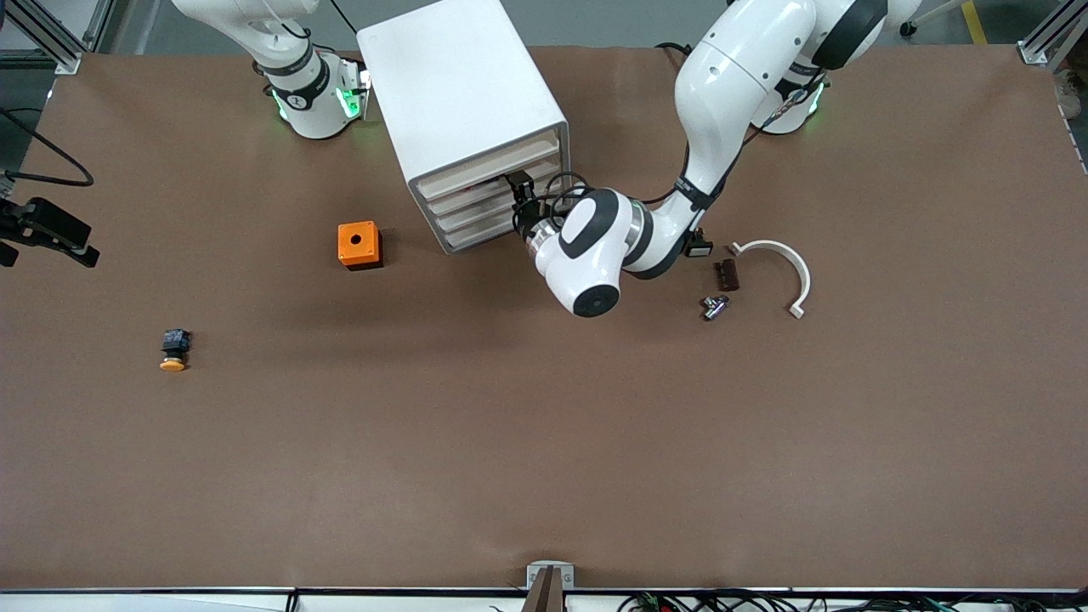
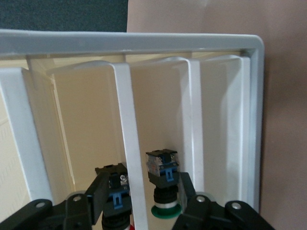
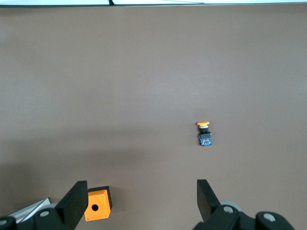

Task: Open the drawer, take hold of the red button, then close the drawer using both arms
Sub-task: 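Pull the drawer open with the left gripper while the right gripper approaches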

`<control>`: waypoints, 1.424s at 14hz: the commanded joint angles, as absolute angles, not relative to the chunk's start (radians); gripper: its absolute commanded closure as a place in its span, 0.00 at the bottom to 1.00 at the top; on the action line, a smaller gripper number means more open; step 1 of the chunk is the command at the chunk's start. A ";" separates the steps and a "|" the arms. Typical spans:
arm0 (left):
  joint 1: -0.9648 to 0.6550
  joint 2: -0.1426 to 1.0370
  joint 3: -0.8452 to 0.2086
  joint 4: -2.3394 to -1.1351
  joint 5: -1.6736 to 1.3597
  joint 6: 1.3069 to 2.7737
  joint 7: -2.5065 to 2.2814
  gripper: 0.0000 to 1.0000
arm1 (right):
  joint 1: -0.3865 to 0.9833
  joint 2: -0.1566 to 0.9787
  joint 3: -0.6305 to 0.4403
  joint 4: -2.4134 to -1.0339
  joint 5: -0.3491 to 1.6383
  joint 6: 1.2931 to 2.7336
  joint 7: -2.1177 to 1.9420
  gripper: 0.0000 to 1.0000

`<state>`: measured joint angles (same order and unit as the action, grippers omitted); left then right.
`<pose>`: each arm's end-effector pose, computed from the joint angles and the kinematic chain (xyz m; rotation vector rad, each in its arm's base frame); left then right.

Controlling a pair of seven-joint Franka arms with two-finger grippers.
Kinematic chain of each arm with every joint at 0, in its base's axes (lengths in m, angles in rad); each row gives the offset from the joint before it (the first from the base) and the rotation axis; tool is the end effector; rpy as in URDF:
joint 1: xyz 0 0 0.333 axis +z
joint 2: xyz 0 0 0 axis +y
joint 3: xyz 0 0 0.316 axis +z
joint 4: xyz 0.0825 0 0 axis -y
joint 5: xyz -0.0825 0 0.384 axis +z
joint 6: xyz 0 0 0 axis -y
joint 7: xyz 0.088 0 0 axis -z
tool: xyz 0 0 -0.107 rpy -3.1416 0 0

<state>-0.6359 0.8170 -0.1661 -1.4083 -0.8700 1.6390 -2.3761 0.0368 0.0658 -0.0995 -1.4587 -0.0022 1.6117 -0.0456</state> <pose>0.4346 -0.5288 0.2262 -1.3089 -1.9011 1.2123 0.5787 -0.0344 0.6443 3.1251 -0.0259 0.1359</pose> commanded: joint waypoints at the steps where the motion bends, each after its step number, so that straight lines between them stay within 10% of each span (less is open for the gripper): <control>1: -0.658 0.839 -0.160 -1.391 -0.888 1.624 -2.391 0.42 | 0.028 0.078 -0.095 -1.433 0.009 1.597 -0.052 0.00; 5: -0.655 0.839 -0.158 -1.390 -0.885 1.624 -2.393 0.99 | 0.029 0.078 -0.095 -1.433 0.009 1.597 -0.052 0.00; 20: -0.445 0.833 -0.144 -1.333 -0.885 1.629 -2.358 1.00 | 0.121 0.077 -0.089 -1.425 0.118 1.594 -0.035 0.00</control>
<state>-0.4636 0.8306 -0.1456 -1.3599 -0.8820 1.6243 -2.3800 0.0778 0.0657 -0.0850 -1.4535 0.0996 1.6110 -0.0455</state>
